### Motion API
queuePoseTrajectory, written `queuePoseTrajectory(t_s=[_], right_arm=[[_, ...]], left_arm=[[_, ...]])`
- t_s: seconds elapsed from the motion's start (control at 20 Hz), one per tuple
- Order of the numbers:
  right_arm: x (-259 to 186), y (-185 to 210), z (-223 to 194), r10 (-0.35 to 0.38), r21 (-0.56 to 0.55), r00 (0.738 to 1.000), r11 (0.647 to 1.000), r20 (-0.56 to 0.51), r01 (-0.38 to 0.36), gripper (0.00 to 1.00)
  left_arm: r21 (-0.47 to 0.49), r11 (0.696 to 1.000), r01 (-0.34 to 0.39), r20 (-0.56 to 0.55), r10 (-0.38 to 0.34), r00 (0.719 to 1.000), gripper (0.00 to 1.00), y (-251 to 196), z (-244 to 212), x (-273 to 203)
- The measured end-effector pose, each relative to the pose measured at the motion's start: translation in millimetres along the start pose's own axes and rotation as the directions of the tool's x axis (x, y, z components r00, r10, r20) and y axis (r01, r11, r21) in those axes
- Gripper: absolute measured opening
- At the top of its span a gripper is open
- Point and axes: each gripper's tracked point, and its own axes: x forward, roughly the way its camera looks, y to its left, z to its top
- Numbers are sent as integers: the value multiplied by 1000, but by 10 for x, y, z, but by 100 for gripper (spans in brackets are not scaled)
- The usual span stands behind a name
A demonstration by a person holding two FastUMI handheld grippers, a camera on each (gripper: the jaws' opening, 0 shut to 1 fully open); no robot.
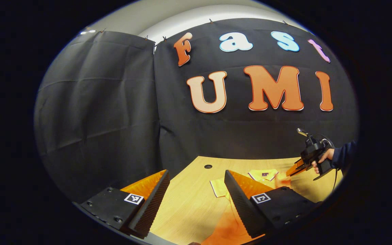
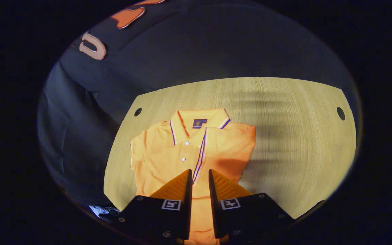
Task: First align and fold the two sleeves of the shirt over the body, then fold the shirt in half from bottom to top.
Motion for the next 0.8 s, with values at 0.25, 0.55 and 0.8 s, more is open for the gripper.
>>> queuePoseTrajectory(t_s=[0.25, 0.55, 0.8], right_arm=[[-360, 118, 130, -46, -16, 991, 999, 126, 49, 59], [-1051, 80, 188, -166, 22, 933, 986, 319, 168, 79], [-1640, 70, 111, -306, 83, 833, 949, 462, 303, 96]], left_arm=[[-38, 992, 123, -74, -126, 989, 99, -46, -126, 763], [-54, 965, 256, -207, -262, 943, 99, -162, -471, 1691], [-93, 946, 309, -390, -320, 863, 99, -346, -942, 2276]])
